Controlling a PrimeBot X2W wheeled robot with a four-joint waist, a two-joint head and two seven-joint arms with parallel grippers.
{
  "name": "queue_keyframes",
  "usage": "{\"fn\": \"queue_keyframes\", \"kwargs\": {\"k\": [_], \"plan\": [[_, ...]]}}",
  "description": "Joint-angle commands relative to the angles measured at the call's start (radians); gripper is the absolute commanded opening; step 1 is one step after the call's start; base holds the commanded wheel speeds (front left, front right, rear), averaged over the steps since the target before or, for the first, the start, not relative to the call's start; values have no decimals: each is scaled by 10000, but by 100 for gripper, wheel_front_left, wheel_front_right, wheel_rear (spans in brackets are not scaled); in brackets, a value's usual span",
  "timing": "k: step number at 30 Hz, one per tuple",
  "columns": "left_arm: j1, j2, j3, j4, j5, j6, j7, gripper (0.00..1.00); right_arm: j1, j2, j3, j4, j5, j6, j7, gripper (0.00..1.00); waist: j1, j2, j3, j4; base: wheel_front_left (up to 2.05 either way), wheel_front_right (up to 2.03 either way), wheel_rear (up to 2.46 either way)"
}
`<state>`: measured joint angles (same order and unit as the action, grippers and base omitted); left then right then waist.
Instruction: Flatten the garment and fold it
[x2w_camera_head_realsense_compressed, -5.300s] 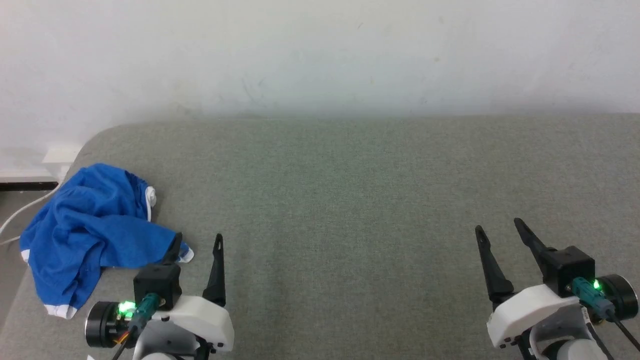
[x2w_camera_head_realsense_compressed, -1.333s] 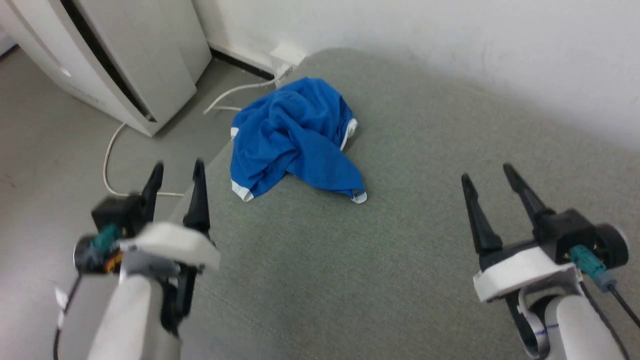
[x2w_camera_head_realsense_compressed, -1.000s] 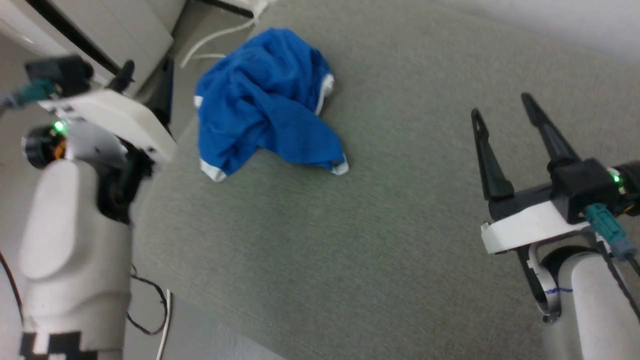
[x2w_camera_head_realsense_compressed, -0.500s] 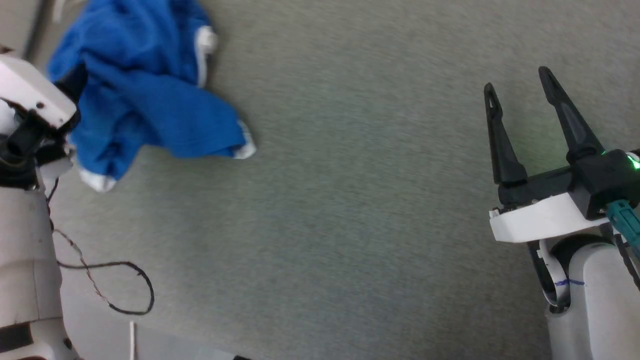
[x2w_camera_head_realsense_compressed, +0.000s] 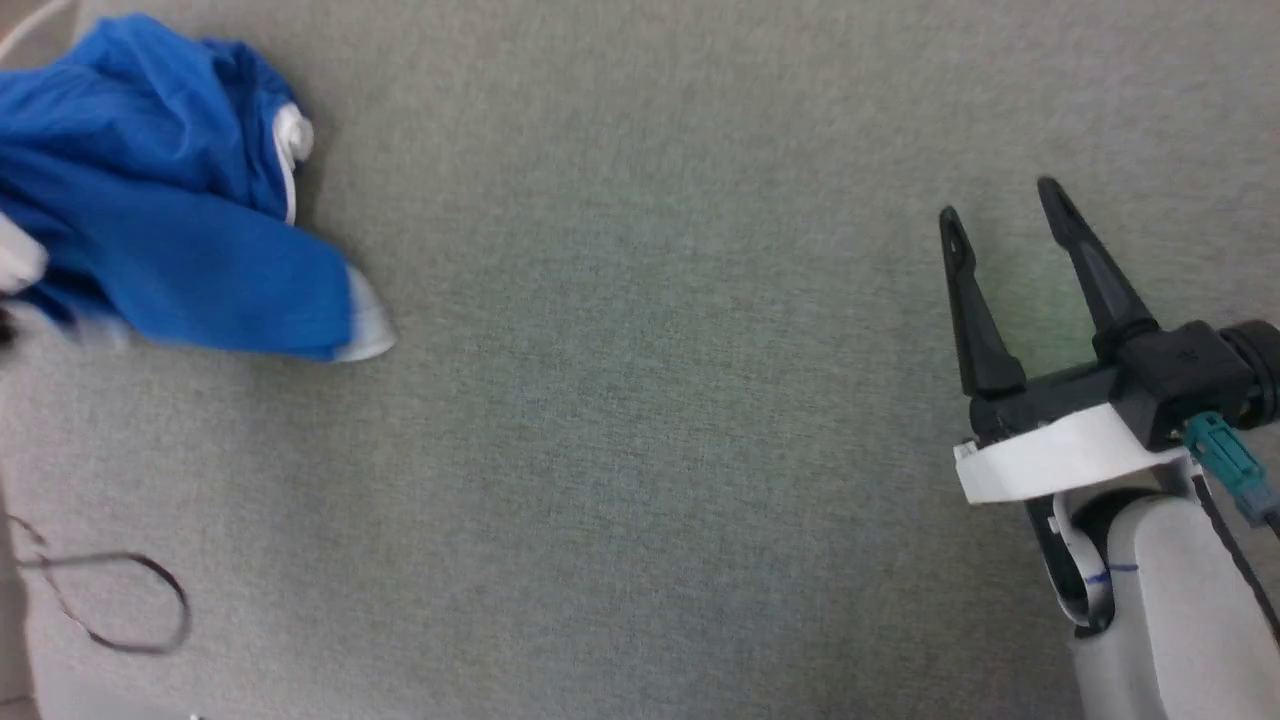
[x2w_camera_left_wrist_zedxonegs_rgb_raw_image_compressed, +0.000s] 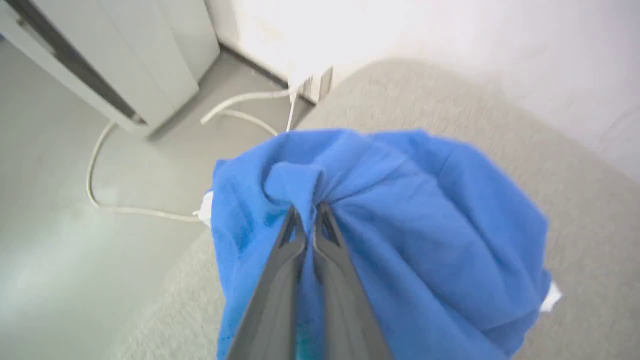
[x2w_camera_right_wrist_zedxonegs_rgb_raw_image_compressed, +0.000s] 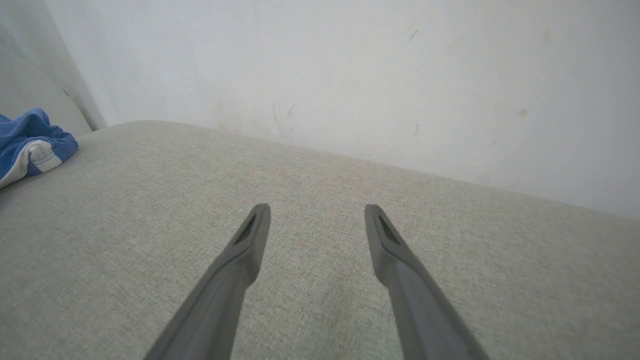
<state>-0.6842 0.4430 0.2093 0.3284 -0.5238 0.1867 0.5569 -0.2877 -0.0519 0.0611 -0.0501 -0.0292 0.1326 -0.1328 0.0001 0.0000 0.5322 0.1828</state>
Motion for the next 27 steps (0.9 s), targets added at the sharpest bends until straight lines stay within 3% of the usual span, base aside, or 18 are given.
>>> {"fn": "queue_keyframes", "kwargs": {"k": [1, 3, 8, 12, 21, 27], "plan": [[-209, 220, 65, -191, 510, 42, -1255, 0, 166, 13, -90, 178, 186, -19, -155, 100, -1, 0, -1561, -93, 0, 0, 0], [-322, 232, 47, -249, 643, -60, -1885, 0, 246, 14, -124, 290, 275, -19, -207, 100, -1, 0, -1865, -136, 0, 0, 0], [-1141, 461, -516, -23, 1396, -802, -4398, 0, 680, 15, -315, 666, 656, -19, -386, 100, -1, 0, -3236, -418, 0, 0, 0], [-1812, 25, -1390, -351, 1806, -1187, -5464, 0, 1096, 15, -360, 855, 991, -19, -440, 100, -1, 0, -4229, -895, 0, 0, 0], [-2333, -1431, -2721, -751, 1528, -1765, -5604, 0, 1550, 16, -434, 852, 1105, -19, -313, 100, -1, 0, -4872, -2002, 0, 0, 0], [-1689, -2578, -3707, -824, 1262, -2017, -5432, 0, 1712, 16, -499, 678, 1120, -19, -159, 100, -1, 0, -4914, -2908, 0, 0, 0]]}}
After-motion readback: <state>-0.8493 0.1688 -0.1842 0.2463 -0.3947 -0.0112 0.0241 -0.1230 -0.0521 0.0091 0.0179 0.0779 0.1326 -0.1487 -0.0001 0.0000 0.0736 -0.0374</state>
